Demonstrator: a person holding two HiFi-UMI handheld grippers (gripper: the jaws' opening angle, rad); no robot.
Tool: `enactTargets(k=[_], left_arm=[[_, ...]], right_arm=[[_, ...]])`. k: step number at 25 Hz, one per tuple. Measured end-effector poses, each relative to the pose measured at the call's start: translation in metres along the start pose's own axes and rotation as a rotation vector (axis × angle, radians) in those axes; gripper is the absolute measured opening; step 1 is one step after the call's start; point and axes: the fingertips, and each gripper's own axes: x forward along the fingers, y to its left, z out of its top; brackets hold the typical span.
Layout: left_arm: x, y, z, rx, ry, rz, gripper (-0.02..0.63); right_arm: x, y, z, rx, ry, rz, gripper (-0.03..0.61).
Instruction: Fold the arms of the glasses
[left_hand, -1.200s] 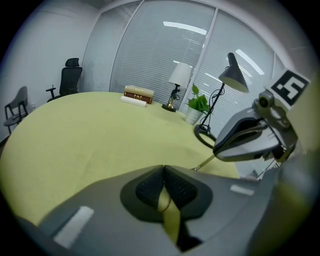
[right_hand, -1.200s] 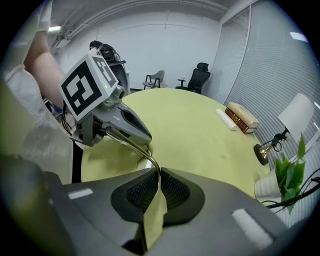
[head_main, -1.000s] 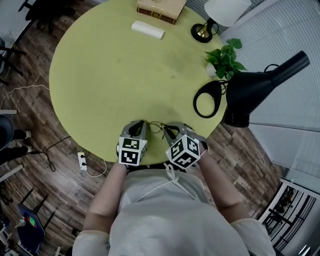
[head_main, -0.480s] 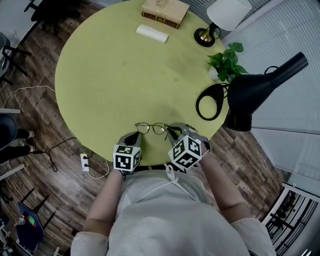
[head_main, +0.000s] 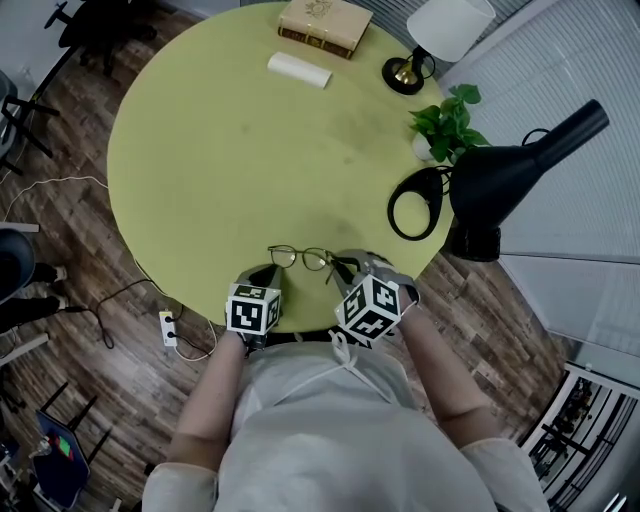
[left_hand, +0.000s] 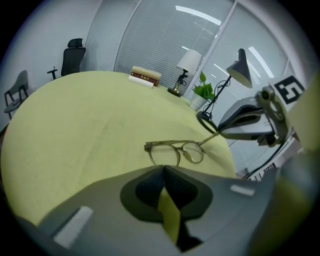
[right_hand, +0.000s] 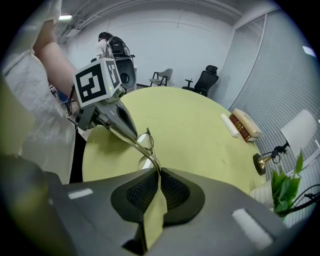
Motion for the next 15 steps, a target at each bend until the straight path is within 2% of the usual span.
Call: enactTargets(k=[8,15], left_arm=[[0.001,0.0,0.0,-0.022,0.02,-0.009,0.006],[0.0,0.0,0.0,-0.039,0.015,-0.007,0.006]], right_arm=[[0.004,-0.006,0.011,-0.027,-0.011,-0.012,0.02],[0.018,-0.003,0.019,-0.078,0.02,0.023,0.025]])
